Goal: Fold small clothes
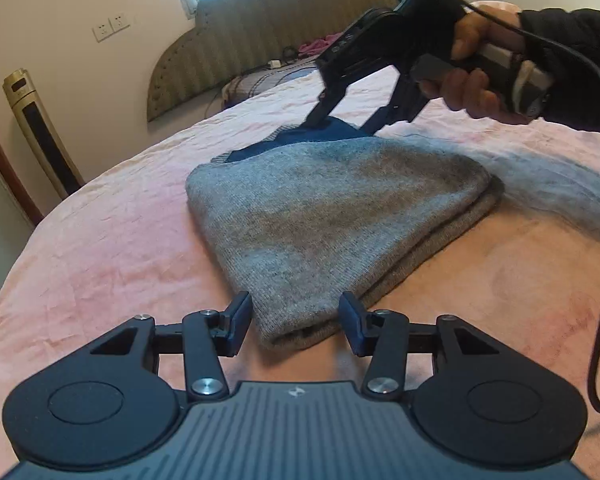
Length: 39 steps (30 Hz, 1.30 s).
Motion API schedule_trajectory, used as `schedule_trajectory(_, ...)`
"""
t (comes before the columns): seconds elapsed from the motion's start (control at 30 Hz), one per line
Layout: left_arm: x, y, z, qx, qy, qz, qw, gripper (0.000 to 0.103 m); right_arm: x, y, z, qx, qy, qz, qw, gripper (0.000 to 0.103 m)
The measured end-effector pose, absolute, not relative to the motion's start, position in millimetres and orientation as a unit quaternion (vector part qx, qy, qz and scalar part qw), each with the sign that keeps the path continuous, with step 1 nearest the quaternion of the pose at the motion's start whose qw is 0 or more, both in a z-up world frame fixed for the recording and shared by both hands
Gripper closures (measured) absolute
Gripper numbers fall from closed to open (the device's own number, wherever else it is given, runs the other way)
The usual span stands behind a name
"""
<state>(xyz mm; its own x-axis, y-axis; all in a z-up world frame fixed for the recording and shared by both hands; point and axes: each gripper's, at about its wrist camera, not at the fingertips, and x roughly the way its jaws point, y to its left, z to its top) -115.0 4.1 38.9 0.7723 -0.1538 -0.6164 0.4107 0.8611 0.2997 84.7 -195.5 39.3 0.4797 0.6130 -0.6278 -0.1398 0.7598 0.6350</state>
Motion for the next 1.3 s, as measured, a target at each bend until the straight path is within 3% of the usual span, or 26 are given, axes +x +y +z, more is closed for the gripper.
schedule_trajectory(0.43, -110.3, -0.6, 30.2, 0.246, 0.321, -0.146, 0.903, 0.054, 91.2, -187.4, 34.5, 0.235, 0.459, 0.236, 0.824, 0.042)
schedule_trajectory(0.6, -100.6, 9.2, 30.8, 0.211, 0.332, -0.121, 0.911, 0.054, 90.8, -186.2, 34.6, 0.230, 0.457, 0.238, 0.826, 0.042)
schedule_trajectory(0.63, -98.5, 8.1, 30.8, 0.207, 0.327, -0.118, 0.915, 0.056, 91.2, -185.0, 34.4, 0.228, 0.456, 0.238, 0.827, 0.045)
schedule_trajectory(0.67, -97.0, 6.3, 29.8, 0.203, 0.320, -0.117, 0.918, 0.072, 90.5, -183.0, 34.3, 0.220, 0.451, 0.237, 0.832, 0.052)
schedule_trajectory(0.7, -94.0, 3.9, 27.9, 0.197, 0.322, -0.122, 0.918, 0.091, 90.3, -180.5, 33.9, 0.205, 0.450, 0.232, 0.837, 0.081)
schedule_trajectory(0.8, -95.7, 7.3, 30.5, 0.186, 0.326, -0.117, 0.919, 0.092, 82.5, -187.3, 45.5, 0.200, 0.435, 0.238, 0.845, 0.092)
schedule_trajectory(0.93, -96.4, 31.4, 21.3, 0.163, 0.352, -0.113, 0.915, 0.097, 69.9, -210.3, 31.1, 0.193, 0.446, 0.220, 0.846, 0.097)
schedule_trajectory(1.0, -97.4, 29.1, 20.6, 0.165, 0.345, -0.110, 0.917, 0.097, 66.0, -209.4, 27.2, 0.201, 0.430, 0.227, 0.850, 0.096)
schedule_trajectory(1.07, -97.2, 25.6, 21.0, 0.162, 0.346, -0.105, 0.918, 0.097, 67.2, -207.6, 33.7, 0.216, 0.428, 0.227, 0.848, 0.087)
schedule_trajectory(1.1, -97.3, 25.4, 21.2, 0.161, 0.346, -0.104, 0.918, 0.097, 68.8, -207.9, 37.5, 0.225, 0.428, 0.228, 0.845, 0.079)
schedule_trajectory(1.2, -97.6, 30.9, 26.6, 0.138, 0.352, -0.109, 0.919, 0.096, 75.2, -214.0, 50.2, 0.252, 0.408, 0.232, 0.846, 0.041)
schedule_trajectory(1.23, -96.4, 32.8, 27.9, 0.127, 0.354, -0.111, 0.920, 0.096, 79.5, -214.7, 53.3, 0.260, 0.405, 0.227, 0.847, 0.036)
schedule_trajectory(1.3, -92.3, 32.1, 27.1, 0.121, 0.358, -0.108, 0.920, 0.096, 92.3, -211.0, 54.5, 0.275, 0.412, 0.218, 0.841, 0.037)
